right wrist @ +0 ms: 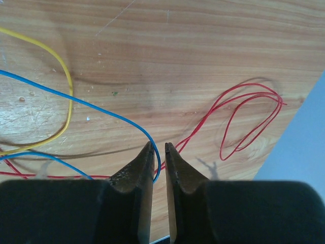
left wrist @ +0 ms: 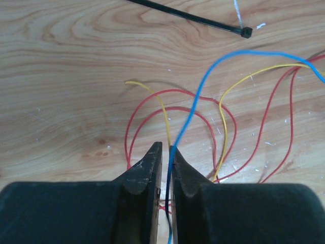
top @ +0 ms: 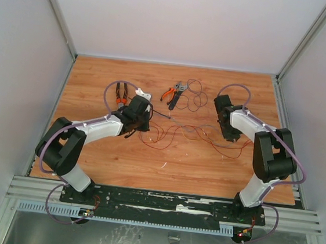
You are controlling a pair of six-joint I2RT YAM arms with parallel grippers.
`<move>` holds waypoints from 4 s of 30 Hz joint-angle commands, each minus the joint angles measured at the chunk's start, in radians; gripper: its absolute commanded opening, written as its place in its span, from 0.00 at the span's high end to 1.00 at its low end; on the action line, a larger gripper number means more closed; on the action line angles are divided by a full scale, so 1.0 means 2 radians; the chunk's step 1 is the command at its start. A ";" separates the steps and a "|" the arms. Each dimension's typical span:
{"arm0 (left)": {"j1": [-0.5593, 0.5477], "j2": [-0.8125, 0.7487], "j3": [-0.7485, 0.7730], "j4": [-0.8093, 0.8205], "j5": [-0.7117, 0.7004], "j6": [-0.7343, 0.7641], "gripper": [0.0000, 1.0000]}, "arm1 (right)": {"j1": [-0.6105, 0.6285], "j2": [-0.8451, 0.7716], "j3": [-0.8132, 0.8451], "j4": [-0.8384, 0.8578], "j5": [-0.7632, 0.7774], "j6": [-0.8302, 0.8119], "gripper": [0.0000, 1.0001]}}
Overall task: Zip-tie the wires
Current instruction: Straighten the cable at the center of the board, then untie the cable at the center of the board.
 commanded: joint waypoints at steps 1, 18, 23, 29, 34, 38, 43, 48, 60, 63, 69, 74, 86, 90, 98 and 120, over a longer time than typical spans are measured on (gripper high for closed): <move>-0.005 0.008 0.004 0.004 -0.021 0.008 0.79 | -0.003 0.004 -0.001 0.012 0.009 -0.002 0.83; -0.003 -0.035 0.020 -0.035 -0.068 0.019 0.40 | -0.003 -0.029 0.029 -0.020 0.011 0.007 0.60; 0.003 -0.073 0.031 -0.049 -0.069 0.019 0.26 | -0.003 -0.055 0.047 -0.041 0.013 0.015 0.46; 0.023 -0.123 0.030 -0.060 -0.064 0.017 0.14 | -0.002 -0.074 0.075 -0.039 -0.009 0.020 0.31; 0.041 -0.168 0.023 -0.059 -0.057 0.014 0.09 | 0.002 -0.078 0.110 -0.018 -0.039 0.027 0.11; 0.050 -0.194 0.019 -0.059 -0.050 0.012 0.08 | 0.008 -0.062 0.149 0.010 -0.081 0.022 0.06; 0.056 -0.219 0.018 -0.059 -0.040 0.013 0.07 | 0.033 -0.002 0.209 0.055 -0.133 0.012 0.06; 0.060 -0.235 0.018 -0.059 -0.020 0.015 0.06 | 0.054 0.072 0.273 0.118 -0.183 -0.003 0.06; 0.068 -0.245 0.013 -0.050 0.021 0.010 0.04 | 0.067 0.289 0.502 0.099 -0.220 -0.026 0.14; 0.069 -0.242 0.014 -0.049 0.022 0.010 0.04 | 0.067 0.318 0.526 0.083 -0.228 -0.025 0.22; 0.071 -0.239 0.017 -0.049 0.025 0.012 0.04 | 0.067 0.335 0.523 0.086 -0.226 -0.028 0.58; 0.073 -0.239 0.018 -0.050 0.026 0.011 0.03 | 0.067 0.310 0.538 0.081 -0.204 -0.038 0.97; 0.074 -0.247 0.019 -0.036 0.042 0.014 0.03 | 0.068 0.142 0.610 0.163 -0.212 -0.055 1.00; 0.077 -0.244 0.016 -0.028 0.046 0.013 0.03 | 0.068 0.086 0.610 0.229 -0.274 -0.049 1.00; 0.084 -0.191 0.055 0.047 0.127 0.000 0.03 | 0.068 0.039 0.621 0.287 -0.360 -0.020 1.00; 0.015 0.009 0.134 0.316 0.196 -0.051 0.02 | 0.068 -0.033 0.552 0.304 -0.424 0.038 1.00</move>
